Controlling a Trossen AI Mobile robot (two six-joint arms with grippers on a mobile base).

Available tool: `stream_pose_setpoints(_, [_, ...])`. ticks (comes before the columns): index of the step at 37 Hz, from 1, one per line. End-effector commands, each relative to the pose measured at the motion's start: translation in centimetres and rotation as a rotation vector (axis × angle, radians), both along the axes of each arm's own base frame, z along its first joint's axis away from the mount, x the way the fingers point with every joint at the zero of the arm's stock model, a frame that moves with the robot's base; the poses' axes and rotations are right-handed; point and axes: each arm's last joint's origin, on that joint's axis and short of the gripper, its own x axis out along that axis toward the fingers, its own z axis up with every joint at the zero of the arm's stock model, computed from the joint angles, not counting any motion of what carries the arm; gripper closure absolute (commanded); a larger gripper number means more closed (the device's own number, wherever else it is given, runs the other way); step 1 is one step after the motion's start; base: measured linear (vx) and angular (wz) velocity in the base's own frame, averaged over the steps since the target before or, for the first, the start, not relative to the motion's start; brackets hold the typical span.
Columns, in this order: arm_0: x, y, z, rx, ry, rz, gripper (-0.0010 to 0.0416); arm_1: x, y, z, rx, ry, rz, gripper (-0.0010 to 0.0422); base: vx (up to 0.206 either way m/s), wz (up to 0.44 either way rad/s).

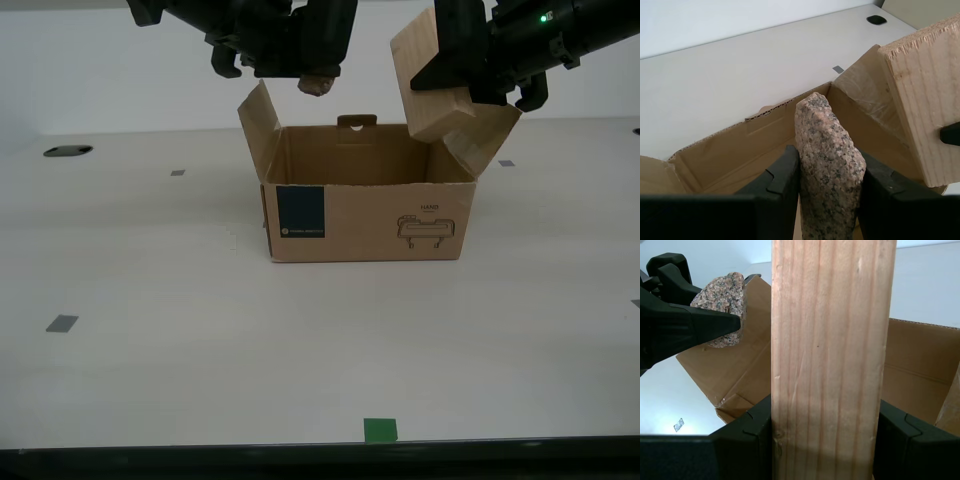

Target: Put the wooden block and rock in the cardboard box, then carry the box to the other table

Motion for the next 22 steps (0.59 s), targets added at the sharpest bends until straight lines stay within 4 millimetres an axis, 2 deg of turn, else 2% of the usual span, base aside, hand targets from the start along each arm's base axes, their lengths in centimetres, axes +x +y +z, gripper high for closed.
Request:
stream_pose_setpoints(1, [0.07, 0.02, 0.16, 0.003, -0.009, -0.002, 0.0272, 0.02, -0.04, 0.12, -0.003, -0.007, -0.005, 0.0270, 0.000, 0.000])
stream_pose_setpoints(13, [0.07, 0.02, 0.16, 0.003, -0.009, -0.002, 0.0153, 0.02, -0.04, 0.12, -0.026, 0.017, 0.013, 0.0107, 0.000, 0.000])
stream_pose_setpoints(22, [0.06, 0.02, 0.15, 0.005, -0.006, -0.003, 0.0055, 0.02, -0.04, 0.11, -0.041, 0.034, 0.025, 0.0036, 0.000, 0.000])
